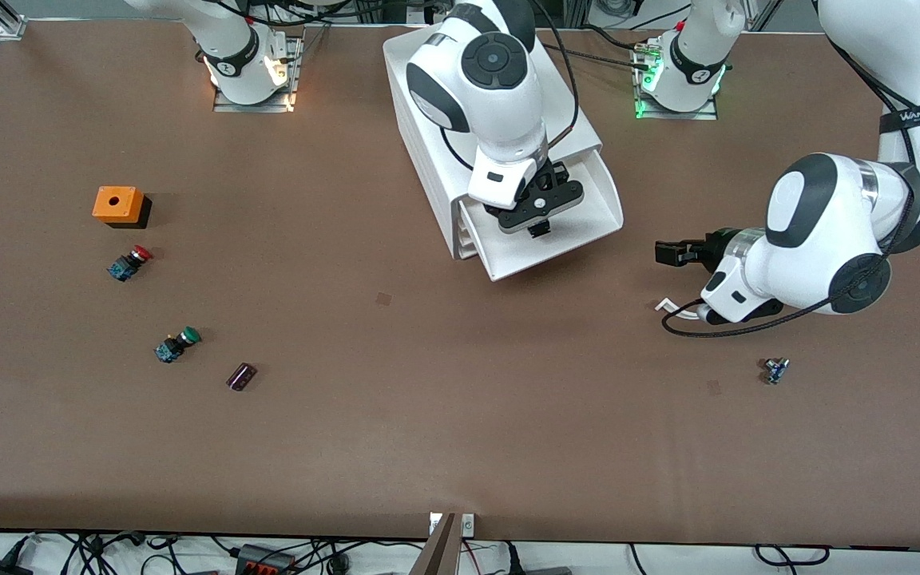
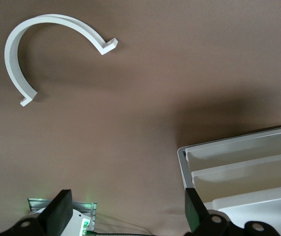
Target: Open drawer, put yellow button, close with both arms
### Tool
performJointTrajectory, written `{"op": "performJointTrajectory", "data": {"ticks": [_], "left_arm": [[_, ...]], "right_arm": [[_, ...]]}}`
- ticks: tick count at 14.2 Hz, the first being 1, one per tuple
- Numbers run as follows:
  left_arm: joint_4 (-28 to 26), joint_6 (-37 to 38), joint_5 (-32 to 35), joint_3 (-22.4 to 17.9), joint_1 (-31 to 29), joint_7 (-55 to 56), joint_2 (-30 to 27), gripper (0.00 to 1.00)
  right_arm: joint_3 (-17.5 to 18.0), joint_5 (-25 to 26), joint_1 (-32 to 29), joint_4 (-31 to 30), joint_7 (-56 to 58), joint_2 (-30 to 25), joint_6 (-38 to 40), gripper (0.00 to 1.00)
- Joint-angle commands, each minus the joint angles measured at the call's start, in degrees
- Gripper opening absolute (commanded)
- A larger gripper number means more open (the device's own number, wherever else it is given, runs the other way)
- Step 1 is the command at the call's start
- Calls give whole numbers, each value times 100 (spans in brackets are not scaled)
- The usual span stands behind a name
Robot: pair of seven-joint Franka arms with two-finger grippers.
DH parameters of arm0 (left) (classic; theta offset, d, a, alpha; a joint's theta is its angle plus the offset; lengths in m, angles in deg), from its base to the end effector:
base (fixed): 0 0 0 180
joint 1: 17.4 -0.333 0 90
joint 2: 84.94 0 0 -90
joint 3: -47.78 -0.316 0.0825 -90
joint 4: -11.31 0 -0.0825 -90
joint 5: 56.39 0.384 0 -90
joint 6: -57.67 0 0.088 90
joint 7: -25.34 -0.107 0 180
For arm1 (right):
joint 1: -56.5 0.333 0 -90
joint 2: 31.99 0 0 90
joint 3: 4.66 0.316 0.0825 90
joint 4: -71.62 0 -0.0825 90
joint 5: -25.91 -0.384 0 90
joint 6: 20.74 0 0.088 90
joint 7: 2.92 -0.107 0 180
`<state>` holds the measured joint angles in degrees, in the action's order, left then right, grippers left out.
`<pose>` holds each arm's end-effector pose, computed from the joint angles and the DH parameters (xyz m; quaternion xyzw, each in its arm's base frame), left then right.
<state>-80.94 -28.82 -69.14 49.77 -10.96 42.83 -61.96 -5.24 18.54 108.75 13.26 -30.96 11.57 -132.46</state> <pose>0.5989 -0.1116 0.3695 0.9573 0.0965 -0.2662 0.0577 0.4720 0.6152 0.4166 -0.9769 -0.1871 -0.0282 0.0993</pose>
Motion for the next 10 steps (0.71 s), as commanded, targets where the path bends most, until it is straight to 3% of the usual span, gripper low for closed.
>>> {"op": "performJointTrajectory", "data": {"ticks": [1,5,6,7,8,10], "left_arm": [[128,26,159,20,-20,97,48,100],[128,17,159,20,-11,97,48,100],[128,17,159,20,-11,97,48,100],[128,26,159,29,-11,97,48,100],[137,17,159,29,-11,97,48,100],[137,17,168,38,-11,97,40,100]], "right_arm": [[-74,42,109,149,-105,91,193,6],[-65,306,162,140,-105,91,458,10],[-65,306,162,140,-105,91,458,25],[-74,306,128,140,-131,91,458,86],[-91,306,118,158,-149,82,440,100],[-92,297,110,175,-149,74,379,100]]}}
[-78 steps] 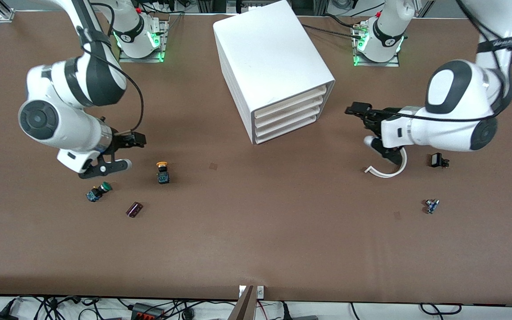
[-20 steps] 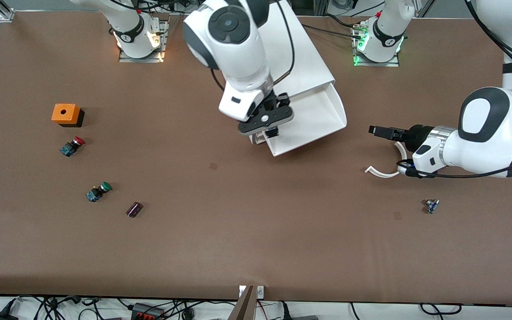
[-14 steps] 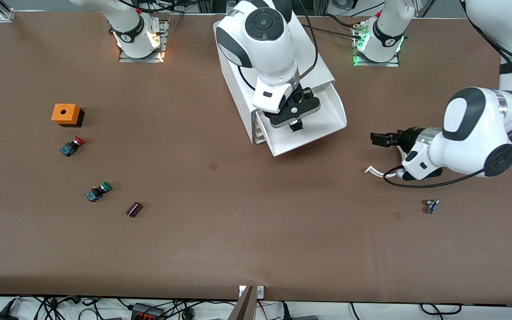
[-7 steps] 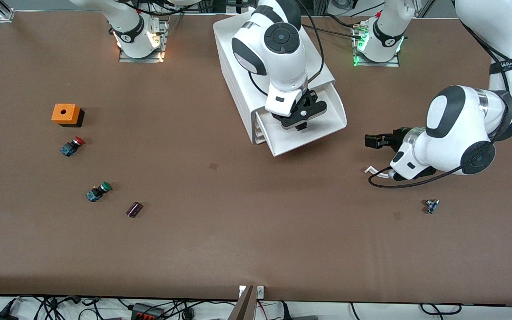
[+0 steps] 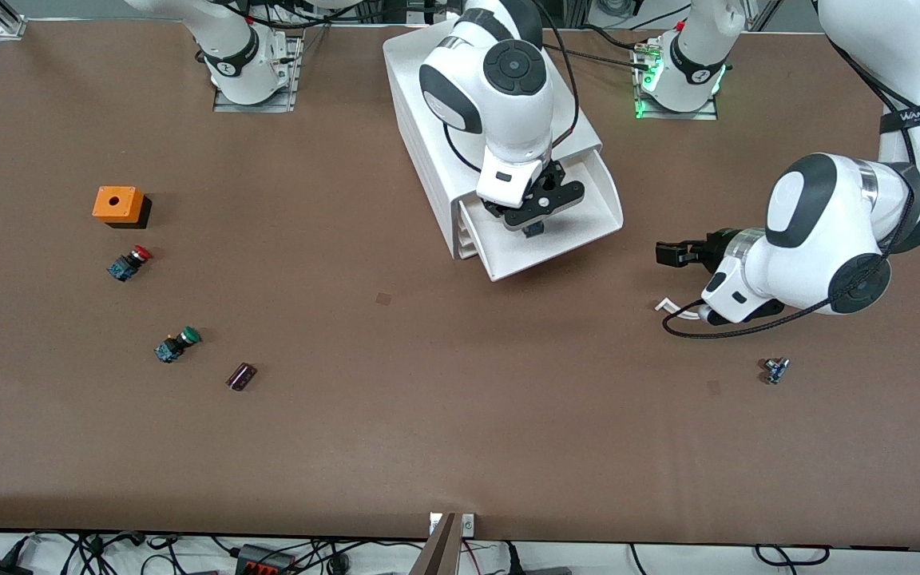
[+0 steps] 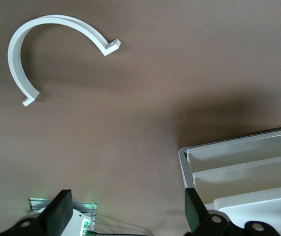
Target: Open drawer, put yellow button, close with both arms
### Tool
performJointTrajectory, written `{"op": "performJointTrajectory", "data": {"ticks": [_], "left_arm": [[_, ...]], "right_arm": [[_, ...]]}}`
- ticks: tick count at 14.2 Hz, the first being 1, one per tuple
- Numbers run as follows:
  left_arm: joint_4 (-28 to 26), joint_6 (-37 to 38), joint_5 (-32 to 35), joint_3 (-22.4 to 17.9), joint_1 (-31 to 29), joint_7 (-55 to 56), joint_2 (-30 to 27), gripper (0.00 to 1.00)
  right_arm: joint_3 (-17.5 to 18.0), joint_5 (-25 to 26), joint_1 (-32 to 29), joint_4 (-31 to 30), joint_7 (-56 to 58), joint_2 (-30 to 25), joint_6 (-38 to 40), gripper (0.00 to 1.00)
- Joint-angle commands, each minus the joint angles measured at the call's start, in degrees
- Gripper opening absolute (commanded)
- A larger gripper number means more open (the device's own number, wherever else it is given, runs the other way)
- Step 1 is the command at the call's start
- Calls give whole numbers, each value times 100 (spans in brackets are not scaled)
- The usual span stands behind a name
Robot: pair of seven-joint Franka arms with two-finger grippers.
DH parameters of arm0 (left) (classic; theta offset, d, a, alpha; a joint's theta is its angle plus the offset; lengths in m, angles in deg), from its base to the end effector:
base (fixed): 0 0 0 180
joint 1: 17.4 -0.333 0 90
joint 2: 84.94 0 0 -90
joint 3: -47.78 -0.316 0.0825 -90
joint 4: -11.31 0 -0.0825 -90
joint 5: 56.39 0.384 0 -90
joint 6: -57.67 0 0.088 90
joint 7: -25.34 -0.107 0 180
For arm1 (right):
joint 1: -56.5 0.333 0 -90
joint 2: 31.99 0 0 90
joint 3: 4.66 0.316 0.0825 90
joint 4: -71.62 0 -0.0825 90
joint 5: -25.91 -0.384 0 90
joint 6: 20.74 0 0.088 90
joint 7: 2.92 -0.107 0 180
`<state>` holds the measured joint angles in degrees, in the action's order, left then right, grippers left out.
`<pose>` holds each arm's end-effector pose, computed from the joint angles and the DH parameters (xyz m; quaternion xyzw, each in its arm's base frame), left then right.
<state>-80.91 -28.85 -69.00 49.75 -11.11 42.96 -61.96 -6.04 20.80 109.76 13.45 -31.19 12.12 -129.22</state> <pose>0.5994 -0.1096 0.3697 0.9574 0.0988 -0.2655 0.0566 0.4657 0.6146 0.4048 -0.9784 -0.1963 -0.0190 0.0614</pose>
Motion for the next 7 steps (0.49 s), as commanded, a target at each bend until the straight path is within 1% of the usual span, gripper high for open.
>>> {"op": "performJointTrajectory", "data": {"ticks": [1,3,4,7], "left_arm": [[143,20,163,49,4,84,39,100],[300,20,154,49,13,110,30,100],[380,11,154,57,74,241,39,100],[372,-566,145,49,469,1031,57,100]], "right_arm": [[-3,63,-9,218,-126,-7,81,100],[-12,45,-114,385,-161,-95,230,100],[-3,36,-262,412,-170,-156,326,100],[6,28,-807,412,-126,-463,809,100]]}}
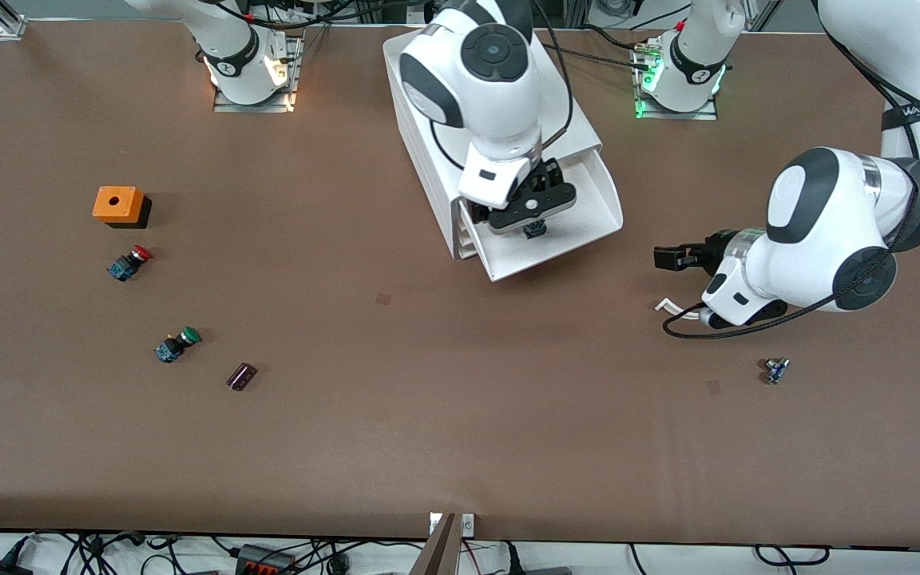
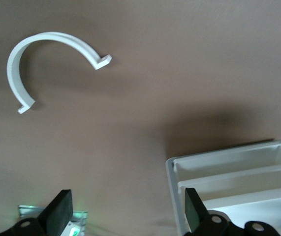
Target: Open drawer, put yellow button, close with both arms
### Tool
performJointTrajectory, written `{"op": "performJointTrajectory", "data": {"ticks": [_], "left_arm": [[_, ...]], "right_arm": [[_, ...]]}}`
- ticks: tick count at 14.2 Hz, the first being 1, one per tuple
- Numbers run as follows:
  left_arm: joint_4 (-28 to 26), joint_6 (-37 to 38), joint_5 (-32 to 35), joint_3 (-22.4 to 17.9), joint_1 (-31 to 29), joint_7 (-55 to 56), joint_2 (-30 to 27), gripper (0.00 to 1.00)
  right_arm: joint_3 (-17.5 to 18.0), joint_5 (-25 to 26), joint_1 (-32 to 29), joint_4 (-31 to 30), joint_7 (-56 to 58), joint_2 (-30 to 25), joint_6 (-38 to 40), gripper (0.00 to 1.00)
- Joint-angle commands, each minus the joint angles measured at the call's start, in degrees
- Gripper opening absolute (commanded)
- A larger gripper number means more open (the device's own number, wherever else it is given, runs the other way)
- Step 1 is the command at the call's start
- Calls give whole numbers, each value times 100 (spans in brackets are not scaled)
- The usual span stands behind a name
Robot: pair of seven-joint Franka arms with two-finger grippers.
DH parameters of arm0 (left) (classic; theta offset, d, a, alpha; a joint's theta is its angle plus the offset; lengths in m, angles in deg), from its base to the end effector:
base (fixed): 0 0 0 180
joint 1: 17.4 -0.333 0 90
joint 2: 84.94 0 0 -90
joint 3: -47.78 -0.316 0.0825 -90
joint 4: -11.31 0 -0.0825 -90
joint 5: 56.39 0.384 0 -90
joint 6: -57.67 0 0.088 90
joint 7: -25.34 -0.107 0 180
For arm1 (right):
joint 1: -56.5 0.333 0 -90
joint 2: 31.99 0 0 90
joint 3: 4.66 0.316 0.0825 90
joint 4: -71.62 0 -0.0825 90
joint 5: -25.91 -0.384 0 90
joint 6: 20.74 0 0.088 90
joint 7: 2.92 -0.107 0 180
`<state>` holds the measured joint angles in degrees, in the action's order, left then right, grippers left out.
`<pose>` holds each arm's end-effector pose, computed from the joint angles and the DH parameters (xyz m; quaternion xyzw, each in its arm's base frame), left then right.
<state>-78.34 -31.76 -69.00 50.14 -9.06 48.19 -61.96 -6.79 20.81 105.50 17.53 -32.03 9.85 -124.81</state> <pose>0.6106 -0.1363 0.3901 0.9651 0.1238 -0.2247 0.0534 0.5099 0.5703 0.4627 -0.9853 -0.1518 -0.0364 0.0688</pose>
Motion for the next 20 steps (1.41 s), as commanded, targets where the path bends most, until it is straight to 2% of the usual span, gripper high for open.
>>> {"op": "performJointTrajectory", "data": {"ticks": [1,6,9,11,17,20], "left_arm": [[106,-452,145,27,361,658,109,100],[-218,-1533,145,27,967,1449,224,100],[-587,-1876,110,54,1267,1652,145,100],[-781,-1912,57,176,1355,1670,5,100],[-1264,-1895,48,703,1285,1934,-373,100],[-1554,-1895,-161,932,1276,1925,-540,100]], "right_arm": [[107,27,-652,4,-25,-307,509,100],[54,80,-1988,-198,150,-440,677,100],[45,62,-2762,-242,792,-448,1027,100],[45,27,-3262,-242,819,-457,1239,100],[37,97,-3871,-233,1048,-492,1723,100],[45,97,-4170,-399,1048,-764,1714,100]]}}
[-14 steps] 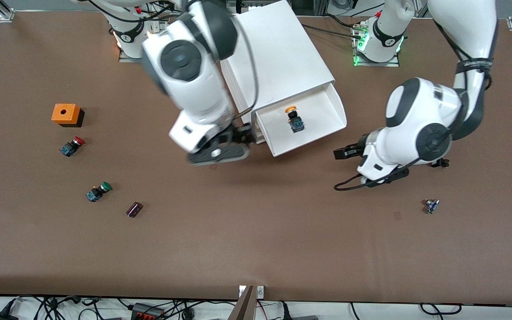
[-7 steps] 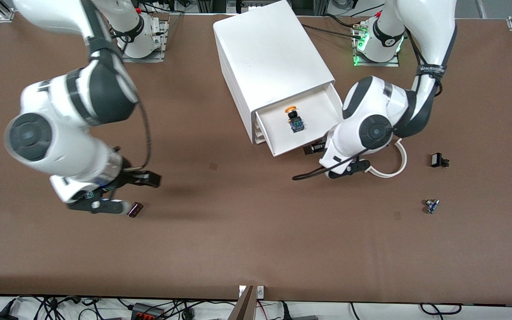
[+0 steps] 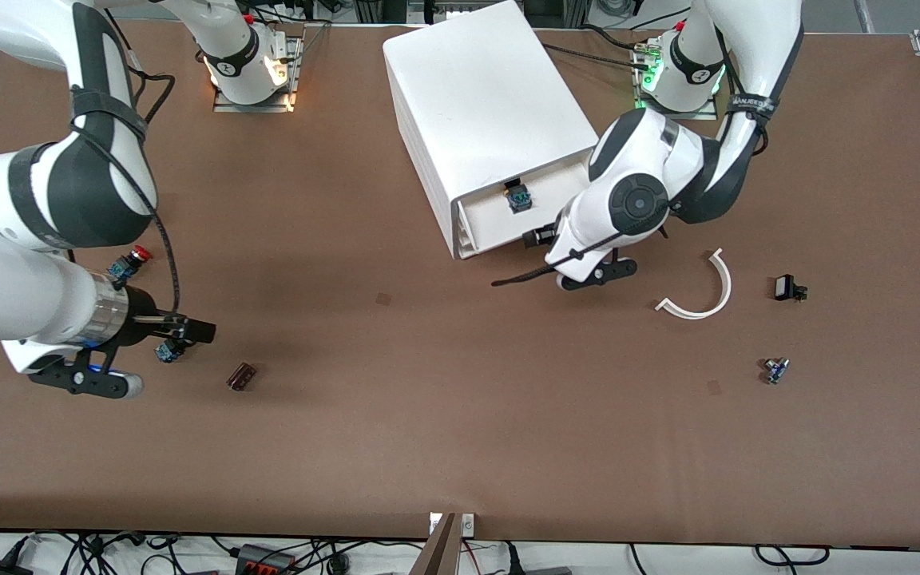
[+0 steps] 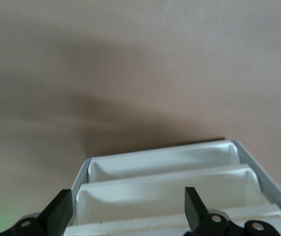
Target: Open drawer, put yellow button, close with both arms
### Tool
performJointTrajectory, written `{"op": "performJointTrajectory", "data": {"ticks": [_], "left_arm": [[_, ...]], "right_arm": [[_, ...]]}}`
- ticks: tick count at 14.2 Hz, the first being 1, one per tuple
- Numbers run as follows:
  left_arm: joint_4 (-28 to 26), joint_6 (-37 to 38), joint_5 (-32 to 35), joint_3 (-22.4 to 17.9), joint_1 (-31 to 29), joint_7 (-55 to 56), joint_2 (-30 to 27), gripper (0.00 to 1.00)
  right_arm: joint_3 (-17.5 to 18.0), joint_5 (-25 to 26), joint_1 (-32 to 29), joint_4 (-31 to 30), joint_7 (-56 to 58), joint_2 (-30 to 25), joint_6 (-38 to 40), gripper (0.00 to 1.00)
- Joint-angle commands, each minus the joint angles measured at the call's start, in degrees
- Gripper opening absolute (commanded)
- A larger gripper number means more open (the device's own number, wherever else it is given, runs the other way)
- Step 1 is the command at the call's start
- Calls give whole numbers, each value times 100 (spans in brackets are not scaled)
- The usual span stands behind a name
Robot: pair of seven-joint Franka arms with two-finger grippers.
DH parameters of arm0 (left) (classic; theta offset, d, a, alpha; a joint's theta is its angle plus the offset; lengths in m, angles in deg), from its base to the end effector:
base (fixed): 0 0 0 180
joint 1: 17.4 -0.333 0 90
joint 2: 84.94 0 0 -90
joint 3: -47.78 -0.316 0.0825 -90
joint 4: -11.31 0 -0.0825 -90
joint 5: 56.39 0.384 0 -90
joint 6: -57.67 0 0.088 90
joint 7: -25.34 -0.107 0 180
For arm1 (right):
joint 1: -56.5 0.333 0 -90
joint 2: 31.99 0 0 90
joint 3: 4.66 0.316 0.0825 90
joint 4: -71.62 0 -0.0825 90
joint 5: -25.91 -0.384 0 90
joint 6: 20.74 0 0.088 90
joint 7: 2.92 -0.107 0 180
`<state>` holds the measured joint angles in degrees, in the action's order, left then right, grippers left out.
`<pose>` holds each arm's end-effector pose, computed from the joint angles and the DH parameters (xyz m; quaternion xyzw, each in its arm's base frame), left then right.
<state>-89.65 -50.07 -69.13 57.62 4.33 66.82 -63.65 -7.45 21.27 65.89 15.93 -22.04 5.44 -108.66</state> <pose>0.5235 -0.3321 0.3424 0.9745 0.1331 -0.1779 0.0324 0.7160 0.1035 0.4812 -0.9931 0.1049 0.0497 0.0148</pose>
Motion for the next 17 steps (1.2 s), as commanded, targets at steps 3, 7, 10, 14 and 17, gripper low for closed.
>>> {"op": "performJointTrajectory", "data": {"ticks": [3,7,10,14,17], "left_arm": [[-460,-28,-386,289,-64,54,-389,100],[-574,-20,-493,465,-64,10,-389,100],[-636,-2,-493,509,-55,10,-389,100],[-627,33,-493,536,-64,1,-389,100],[-452,147,-458,518,-291,-43,-397,100]], "right_arm": [[120,16,-700,-1047,172,-1051,-15,100],[155,16,-1227,-1882,1146,-1869,-286,100],[173,383,-1299,-1999,1770,-2116,-296,100],[164,481,-1308,-2008,1948,-2249,-113,100],[164,491,-1308,-2226,1957,-2371,-129,100]]}}
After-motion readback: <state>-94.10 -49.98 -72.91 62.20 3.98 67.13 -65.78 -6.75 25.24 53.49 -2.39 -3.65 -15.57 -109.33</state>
